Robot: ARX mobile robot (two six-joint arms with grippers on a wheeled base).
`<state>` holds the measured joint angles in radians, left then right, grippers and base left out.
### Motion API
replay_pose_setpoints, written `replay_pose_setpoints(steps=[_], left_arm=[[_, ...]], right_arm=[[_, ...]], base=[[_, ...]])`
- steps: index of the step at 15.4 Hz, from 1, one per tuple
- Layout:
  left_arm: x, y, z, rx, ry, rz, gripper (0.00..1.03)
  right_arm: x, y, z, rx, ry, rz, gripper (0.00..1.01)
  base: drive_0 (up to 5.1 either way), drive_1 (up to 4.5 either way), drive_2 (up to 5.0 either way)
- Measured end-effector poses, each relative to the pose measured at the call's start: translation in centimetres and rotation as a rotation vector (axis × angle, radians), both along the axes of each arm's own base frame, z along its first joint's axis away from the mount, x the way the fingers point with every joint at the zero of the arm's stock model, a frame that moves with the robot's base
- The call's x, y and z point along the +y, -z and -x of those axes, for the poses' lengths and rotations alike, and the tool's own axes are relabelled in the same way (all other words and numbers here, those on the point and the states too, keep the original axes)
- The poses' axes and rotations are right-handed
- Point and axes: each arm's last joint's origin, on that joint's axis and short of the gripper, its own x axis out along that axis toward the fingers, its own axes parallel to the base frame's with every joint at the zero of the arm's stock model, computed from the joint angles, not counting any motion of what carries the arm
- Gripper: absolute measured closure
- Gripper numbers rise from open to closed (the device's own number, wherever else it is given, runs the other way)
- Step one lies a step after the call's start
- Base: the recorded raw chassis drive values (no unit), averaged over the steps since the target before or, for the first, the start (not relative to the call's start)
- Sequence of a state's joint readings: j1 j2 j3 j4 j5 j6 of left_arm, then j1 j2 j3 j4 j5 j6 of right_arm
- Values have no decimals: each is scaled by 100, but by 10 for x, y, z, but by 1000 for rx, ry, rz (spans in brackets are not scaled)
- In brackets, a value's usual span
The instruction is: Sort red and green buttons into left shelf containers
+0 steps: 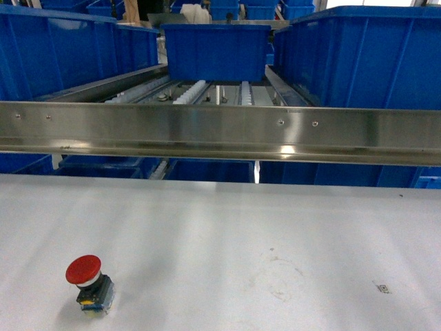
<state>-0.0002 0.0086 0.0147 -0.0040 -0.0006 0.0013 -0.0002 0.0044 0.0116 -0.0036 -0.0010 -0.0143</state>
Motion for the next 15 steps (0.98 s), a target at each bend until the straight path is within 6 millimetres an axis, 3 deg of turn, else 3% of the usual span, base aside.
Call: replay_pose_setpoints(steps=[15], left_arm=[[0, 0, 0, 0, 0, 0, 5]], right_arm=[[0, 0, 0, 0, 0, 0, 3]], base=[[0, 0, 0]])
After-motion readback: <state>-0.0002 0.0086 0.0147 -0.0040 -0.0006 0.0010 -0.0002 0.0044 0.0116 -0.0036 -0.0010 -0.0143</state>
